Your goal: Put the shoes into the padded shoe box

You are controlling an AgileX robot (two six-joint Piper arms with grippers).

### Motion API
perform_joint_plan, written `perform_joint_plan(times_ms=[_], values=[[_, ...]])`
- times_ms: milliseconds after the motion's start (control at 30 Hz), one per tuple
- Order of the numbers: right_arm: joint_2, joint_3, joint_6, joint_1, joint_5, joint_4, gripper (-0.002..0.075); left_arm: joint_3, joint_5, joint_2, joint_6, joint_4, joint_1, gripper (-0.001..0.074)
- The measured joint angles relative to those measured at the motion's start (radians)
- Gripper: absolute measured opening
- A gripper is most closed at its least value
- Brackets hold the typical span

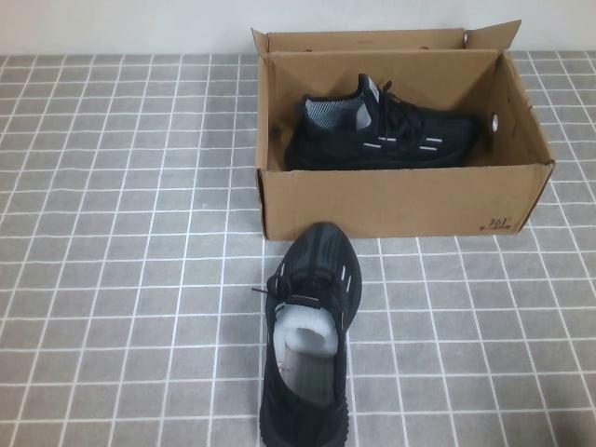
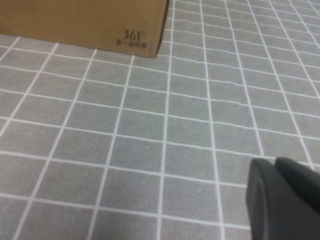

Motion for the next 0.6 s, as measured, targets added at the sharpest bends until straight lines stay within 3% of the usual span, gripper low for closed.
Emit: perform_joint_plan(times_ms=[200,400,600], values=[[0.000,0.000,0.000,0.000,0.000,0.000,-0.0008,-0.056,0.242,0.105,0.074,0.011,0.000,-0.0004],[0.000,0.000,0.000,0.000,0.000,0.000,-0.0008,-0.244,0.527,0.315,0.388,-0.066,0.000,-0.0004],[0.000,0.000,0.000,0.000,0.000,0.000,-0.0008,-0.466,0.791,0.568,0.590,-0.212,0.000,-0.0004]])
